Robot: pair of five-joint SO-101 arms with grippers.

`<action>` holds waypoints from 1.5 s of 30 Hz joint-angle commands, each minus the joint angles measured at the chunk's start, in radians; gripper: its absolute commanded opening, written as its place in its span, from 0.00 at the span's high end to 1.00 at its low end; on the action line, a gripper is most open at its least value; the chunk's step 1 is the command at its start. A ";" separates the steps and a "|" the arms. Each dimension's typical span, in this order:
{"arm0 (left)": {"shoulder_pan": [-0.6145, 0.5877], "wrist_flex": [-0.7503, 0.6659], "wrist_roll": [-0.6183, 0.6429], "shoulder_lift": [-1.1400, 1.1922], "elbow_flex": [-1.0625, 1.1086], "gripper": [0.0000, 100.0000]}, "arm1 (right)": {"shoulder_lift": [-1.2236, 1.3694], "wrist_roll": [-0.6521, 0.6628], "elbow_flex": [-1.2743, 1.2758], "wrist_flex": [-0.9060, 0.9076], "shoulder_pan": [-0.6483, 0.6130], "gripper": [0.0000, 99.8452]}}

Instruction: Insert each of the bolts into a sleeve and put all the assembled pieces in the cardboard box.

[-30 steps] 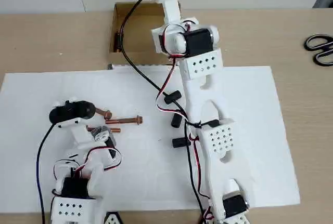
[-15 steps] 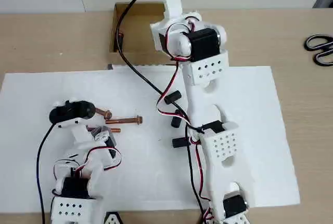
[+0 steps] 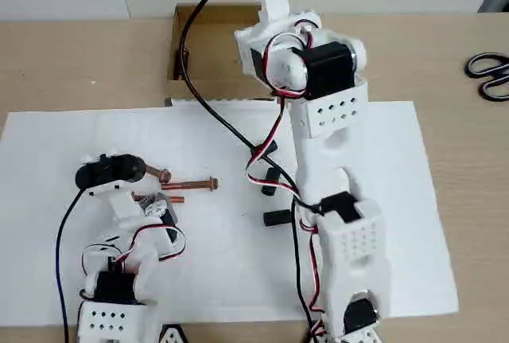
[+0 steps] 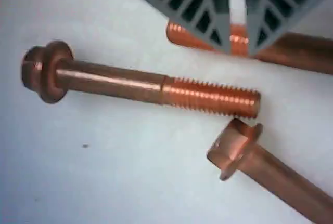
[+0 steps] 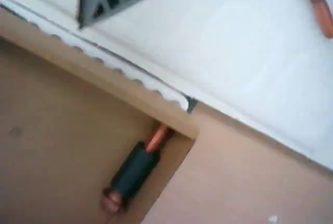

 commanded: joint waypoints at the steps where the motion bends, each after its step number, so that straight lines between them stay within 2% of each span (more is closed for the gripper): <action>1: -0.006 -0.026 0.006 -0.009 -0.005 0.99 | -0.160 0.012 0.157 0.007 -0.001 0.82; 12: -0.006 -0.026 0.006 -0.009 -0.005 0.99 | -0.473 0.009 0.746 -0.001 -0.004 0.82; 21: -0.006 -0.026 0.006 -0.009 -0.005 0.99 | -0.539 -0.006 1.008 -0.004 -0.001 0.82; 26: -0.006 -0.026 0.006 -0.009 -0.005 0.99 | -0.532 -0.187 1.122 -0.010 -0.002 0.82; 34: -0.006 -0.026 0.006 -0.009 -0.005 0.99 | -0.467 -0.391 1.287 -0.042 -0.005 0.82; 37: -0.006 -0.026 0.006 -0.009 -0.005 0.99 | -0.420 -0.417 1.286 -0.045 -0.005 0.82; 45: -0.006 -0.026 0.006 -0.009 -0.005 0.99 | -0.358 -0.416 1.290 -0.200 -0.007 0.82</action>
